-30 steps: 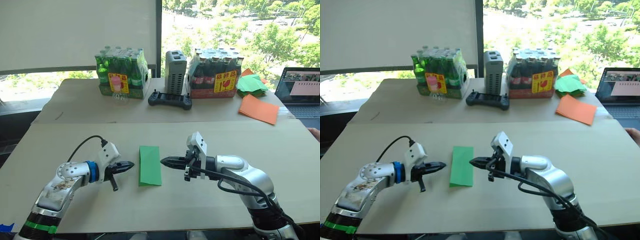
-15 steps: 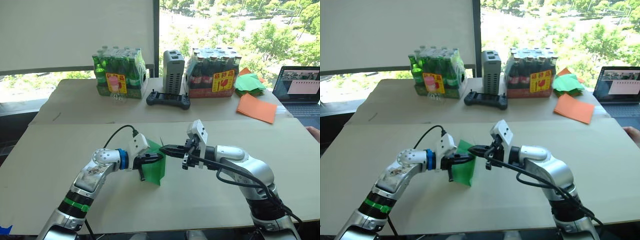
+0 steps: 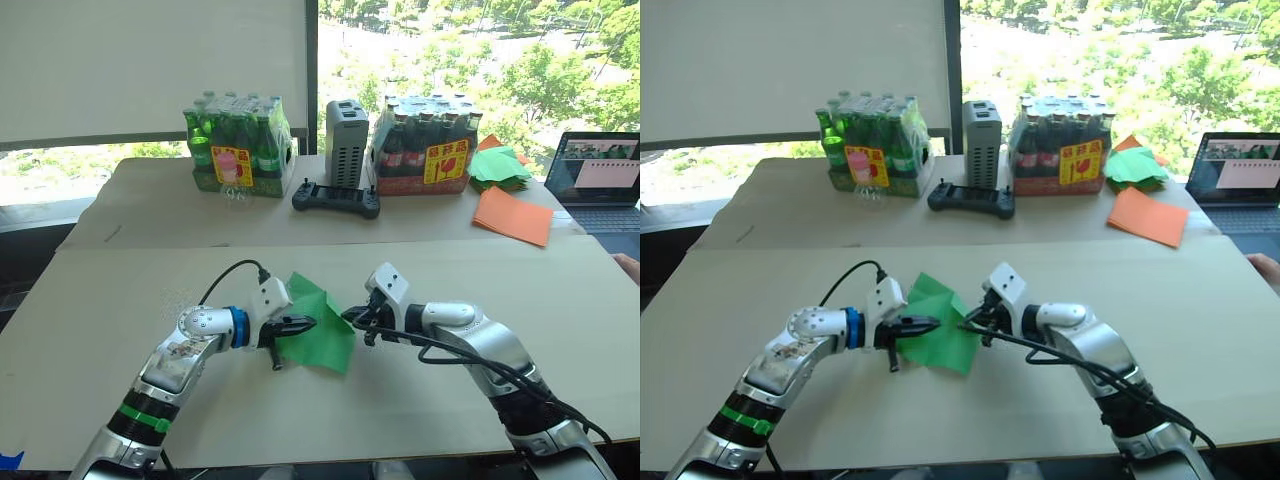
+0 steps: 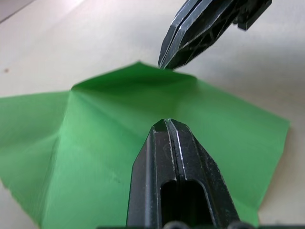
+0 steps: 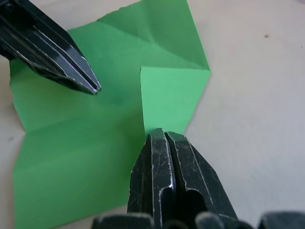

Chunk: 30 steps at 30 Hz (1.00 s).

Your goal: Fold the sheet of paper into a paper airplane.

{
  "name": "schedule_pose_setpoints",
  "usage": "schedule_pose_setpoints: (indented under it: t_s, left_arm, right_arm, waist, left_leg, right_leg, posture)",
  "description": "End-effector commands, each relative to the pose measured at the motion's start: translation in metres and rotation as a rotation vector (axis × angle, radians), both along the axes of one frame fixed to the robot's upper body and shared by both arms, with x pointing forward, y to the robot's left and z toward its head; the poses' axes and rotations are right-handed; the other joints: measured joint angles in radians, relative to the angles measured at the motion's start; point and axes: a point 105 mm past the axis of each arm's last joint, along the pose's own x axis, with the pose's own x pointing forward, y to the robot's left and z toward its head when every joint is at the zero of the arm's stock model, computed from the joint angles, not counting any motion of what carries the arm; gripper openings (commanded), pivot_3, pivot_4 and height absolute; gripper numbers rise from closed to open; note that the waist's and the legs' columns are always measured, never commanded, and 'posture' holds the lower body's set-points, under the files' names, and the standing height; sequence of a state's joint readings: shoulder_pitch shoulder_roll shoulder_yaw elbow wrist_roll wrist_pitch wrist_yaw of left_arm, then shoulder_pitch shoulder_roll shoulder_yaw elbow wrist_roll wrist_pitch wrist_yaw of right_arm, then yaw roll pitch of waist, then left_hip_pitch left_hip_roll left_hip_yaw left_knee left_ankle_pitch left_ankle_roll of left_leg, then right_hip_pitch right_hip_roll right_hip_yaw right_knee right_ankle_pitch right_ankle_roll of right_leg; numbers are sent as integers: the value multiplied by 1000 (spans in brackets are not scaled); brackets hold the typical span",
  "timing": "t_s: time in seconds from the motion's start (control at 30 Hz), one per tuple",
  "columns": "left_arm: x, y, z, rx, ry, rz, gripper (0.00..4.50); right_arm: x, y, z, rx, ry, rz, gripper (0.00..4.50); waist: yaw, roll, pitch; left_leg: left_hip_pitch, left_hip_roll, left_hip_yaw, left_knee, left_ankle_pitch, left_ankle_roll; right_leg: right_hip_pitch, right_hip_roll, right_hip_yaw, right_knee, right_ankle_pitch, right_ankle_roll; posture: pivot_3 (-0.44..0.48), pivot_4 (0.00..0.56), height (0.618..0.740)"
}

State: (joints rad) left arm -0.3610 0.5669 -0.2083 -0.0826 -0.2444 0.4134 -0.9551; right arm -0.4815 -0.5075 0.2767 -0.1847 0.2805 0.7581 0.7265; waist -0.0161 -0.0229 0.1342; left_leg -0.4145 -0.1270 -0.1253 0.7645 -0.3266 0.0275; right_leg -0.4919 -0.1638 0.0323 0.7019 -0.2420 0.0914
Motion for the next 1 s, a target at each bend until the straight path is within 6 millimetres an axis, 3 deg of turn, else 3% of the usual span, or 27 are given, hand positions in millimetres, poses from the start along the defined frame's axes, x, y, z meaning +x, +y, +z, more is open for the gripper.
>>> schedule_pose_setpoints:
  t_s: [0.03, 0.27, 0.4, 0.53, 0.63, 0.77, 0.87, 1.0]
  left_arm:
    - [2, 13, 3, 12, -43, 48, 0]
    - [1, 21, -2, 4, -34, 108, 0]
    - [0, 18, 0, -4, -36, 105, 0]
    - [-2, 10, -2, -3, -34, 74, 0]
    - [-2, 8, -2, -3, -37, 68, 0]
    - [-1, 6, 0, -6, -42, 63, 0]
    - [0, 5, 1, -7, -43, 61, 0]
    - [-1, 4, 1, -7, -44, 57, 0]
  right_arm:
    - [-5, 1, -1, -4, -26, 21, 53]
    - [-2, -4, -4, 6, -37, -35, 53]
    - [5, -18, 9, 34, -74, -87, 53]
    - [-8, -5, 75, 335, -135, 22, 53]
    - [-29, 15, 95, 422, -131, 168, 53]
    - [-47, 52, 93, 387, -124, 290, 53]
    - [-39, 71, 81, 307, -137, 259, 53]
    - [-27, 79, 55, 161, -167, 215, 53]
  waist:
    - [1, 0, 0]
    - [3, 0, 0]
    - [3, 0, 0]
    - [3, 0, 0]
    - [-2, 0, 0]
    - [1, 0, 0]
    - [0, 0, 0]
    - [4, 0, 0]
  left_leg:
    - [0, 0, 0, 0, 0, 0]
    - [0, 0, 0, 1, 0, 0]
    - [0, 0, 0, 1, 0, 0]
    - [0, 0, 0, 1, 0, 0]
    - [0, 1, 0, 0, 0, 0]
    - [0, 1, 0, 0, 0, 0]
    - [0, 0, 0, 0, 0, 0]
    - [0, 0, 0, 1, 0, 0]
  right_leg:
    - [0, 0, 0, 0, 0, 0]
    - [0, 0, 0, 0, 0, 0]
    - [0, 0, 0, 0, 0, 0]
    - [0, 0, 0, 0, 0, 0]
    - [0, 0, 0, 0, 0, 0]
    - [0, 1, 0, 0, 0, 0]
    - [0, 0, 0, 0, 0, 0]
    - [0, 0, 0, 0, 0, 0]
  posture:
    - [0, 150, 675]
    - [0, 150, 675]
    - [0, 150, 675]
    - [0, 150, 675]
    - [0, 150, 675]
    - [0, 150, 675]
    - [0, 150, 675]
    - [0, 150, 675]
